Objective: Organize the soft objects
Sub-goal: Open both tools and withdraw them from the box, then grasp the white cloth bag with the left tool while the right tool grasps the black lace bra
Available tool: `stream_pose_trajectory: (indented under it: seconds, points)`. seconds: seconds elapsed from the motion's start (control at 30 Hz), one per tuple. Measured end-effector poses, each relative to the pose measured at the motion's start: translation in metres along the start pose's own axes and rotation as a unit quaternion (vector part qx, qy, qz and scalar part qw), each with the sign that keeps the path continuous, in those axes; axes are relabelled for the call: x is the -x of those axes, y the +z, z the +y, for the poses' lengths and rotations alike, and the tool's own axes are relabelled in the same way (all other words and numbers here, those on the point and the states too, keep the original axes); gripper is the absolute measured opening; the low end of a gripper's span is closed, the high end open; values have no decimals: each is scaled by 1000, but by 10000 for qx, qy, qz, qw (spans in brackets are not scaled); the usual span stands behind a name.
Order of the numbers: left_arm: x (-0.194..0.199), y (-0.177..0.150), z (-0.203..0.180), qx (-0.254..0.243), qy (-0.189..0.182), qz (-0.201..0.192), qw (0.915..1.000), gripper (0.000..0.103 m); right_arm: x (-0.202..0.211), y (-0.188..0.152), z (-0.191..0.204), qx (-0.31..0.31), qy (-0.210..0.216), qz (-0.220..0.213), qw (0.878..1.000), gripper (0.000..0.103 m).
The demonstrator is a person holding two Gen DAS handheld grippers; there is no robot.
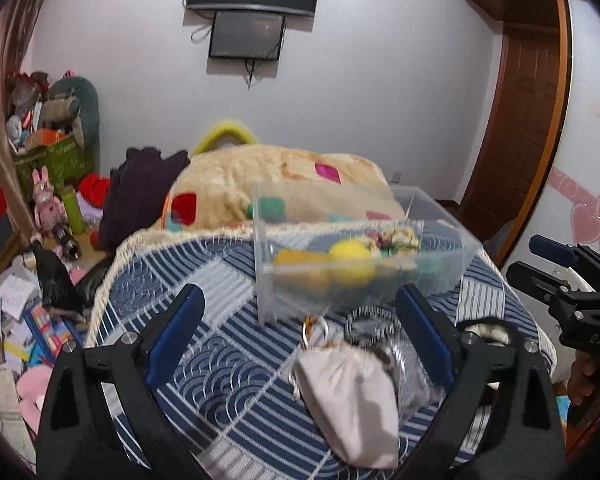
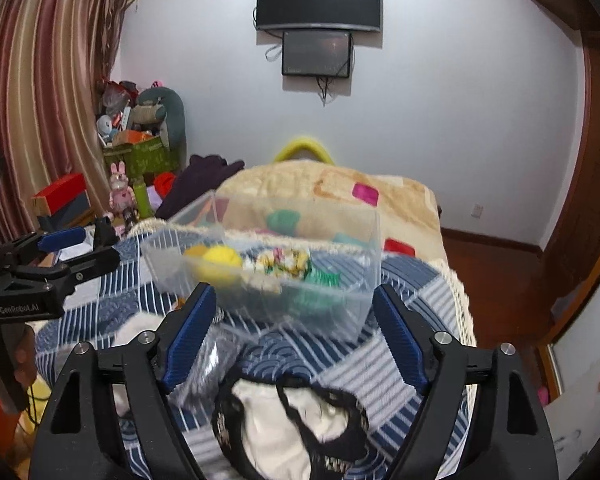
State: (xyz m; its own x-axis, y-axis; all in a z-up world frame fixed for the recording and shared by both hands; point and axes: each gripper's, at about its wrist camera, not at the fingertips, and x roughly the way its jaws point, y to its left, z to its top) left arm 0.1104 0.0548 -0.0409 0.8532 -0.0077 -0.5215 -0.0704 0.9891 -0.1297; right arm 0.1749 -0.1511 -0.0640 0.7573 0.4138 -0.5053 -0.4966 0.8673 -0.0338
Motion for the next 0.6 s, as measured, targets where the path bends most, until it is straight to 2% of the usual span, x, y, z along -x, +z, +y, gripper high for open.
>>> stream_pose_trajectory:
  seconds: [0.3, 0.37, 0.6]
  points:
    - [-9, -42, 0, 77, -67, 503, 9987, 97, -6, -44, 1, -83, -67, 520, 9986, 81]
    - [-11, -52, -3, 57, -113, 623, 9980, 97, -5, -51, 2, -117, -129, 577, 9982, 86]
    - [-21, -76, -17, 21, -289, 958, 9950, 97, -7, -72, 7, -145, -215, 836, 9962, 88]
